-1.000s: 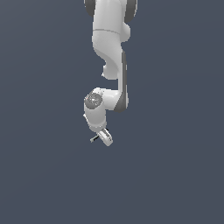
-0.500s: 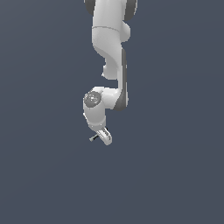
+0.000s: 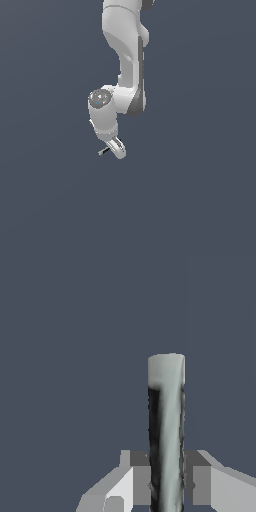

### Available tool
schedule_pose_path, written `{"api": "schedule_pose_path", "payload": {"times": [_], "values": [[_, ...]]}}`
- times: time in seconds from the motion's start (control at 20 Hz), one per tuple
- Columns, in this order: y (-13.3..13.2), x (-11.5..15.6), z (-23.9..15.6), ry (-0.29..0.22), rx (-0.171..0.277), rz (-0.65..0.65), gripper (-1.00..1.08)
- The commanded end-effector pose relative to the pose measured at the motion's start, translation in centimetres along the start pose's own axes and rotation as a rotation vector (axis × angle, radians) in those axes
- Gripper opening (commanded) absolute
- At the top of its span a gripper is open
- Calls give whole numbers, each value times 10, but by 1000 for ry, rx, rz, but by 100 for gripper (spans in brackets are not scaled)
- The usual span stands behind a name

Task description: Pick up the object and move it to a goal position.

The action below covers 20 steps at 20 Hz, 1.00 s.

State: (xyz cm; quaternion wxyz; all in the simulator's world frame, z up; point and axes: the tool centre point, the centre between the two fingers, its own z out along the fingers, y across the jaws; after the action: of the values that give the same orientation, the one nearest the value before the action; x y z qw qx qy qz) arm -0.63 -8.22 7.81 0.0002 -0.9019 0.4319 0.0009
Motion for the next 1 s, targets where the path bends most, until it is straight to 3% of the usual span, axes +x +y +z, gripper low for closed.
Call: {"api": "schedule_pose_path", "payload": {"times": [0.0, 0.55, 0.95], "values": [[3, 2, -24, 1, 1, 1, -100], [19, 15, -146, 1, 0, 2, -100], [25, 22, -205, 2, 0, 1, -100]]}}
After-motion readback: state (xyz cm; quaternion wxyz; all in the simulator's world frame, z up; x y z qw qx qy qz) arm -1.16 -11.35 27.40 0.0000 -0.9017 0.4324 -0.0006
